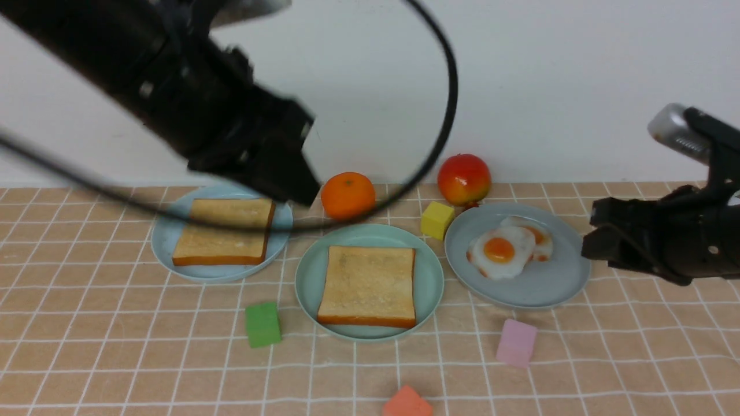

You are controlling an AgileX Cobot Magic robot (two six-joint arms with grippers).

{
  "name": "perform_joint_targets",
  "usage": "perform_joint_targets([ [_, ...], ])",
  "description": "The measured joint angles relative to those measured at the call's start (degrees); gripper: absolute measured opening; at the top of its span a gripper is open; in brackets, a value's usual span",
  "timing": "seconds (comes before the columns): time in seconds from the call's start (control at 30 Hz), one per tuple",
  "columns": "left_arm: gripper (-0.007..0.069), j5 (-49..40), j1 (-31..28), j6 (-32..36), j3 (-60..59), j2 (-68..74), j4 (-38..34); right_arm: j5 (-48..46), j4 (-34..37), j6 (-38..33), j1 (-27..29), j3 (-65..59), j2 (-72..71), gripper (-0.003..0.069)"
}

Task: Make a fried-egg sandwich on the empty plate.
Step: Use the right arm to grab a fried egg

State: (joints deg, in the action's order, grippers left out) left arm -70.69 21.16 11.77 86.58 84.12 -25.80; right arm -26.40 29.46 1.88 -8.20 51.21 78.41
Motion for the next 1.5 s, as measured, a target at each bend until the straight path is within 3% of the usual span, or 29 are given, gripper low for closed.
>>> perform_joint_targets([
  [0.13,0.0053,2.0,1.5,0.1,-6.0,-2.4,0.2,1.8,3.7,-1.9,3.1,0.9,4.2,0.029],
  [0.2,0.0004,3.6,3.1,0.2,-10.5,-2.8,-0.7,2.6,10.1,-6.4,5.0,2.4,8.0,0.0293],
  [0.33,-0.001,4.5,4.9,0.8,-14.0,-2.8,-1.3,2.7,21.1,-13.9,5.8,4.3,13.2,0.0298],
  [0.4,-0.001,4.7,5.7,1.0,-15.1,-2.8,-1.5,2.4,30.6,-21.3,5.8,5.9,17.4,0.0323],
  [0.47,-0.001,4.8,5.9,1.0,-15.2,-2.8,-1.8,2.3,35.7,-26.1,5.8,6.8,20.2,0.0354],
  [0.57,-0.0008,5.0,5.9,1.0,-15.2,-2.9,-1.9,2.3,42.0,-32.0,5.8,7.4,23.0,0.0399],
  [0.73,-0.0002,5.0,5.9,1.0,-15.2,-2.9,-1.9,2.4,50.9,-39.9,5.8,7.5,26.8,0.0412],
  [1.13,0.0008,5.0,5.9,1.0,-15.2,-2.9,-1.9,2.3,65.6,-51.9,5.8,7.6,33.5,0.0358],
  [1.5,0.0021,5.1,5.9,1.0,-15.2,-2.9,-1.9,0.1,70.2,-55.7,5.8,8.1,36.7,0.0332],
])
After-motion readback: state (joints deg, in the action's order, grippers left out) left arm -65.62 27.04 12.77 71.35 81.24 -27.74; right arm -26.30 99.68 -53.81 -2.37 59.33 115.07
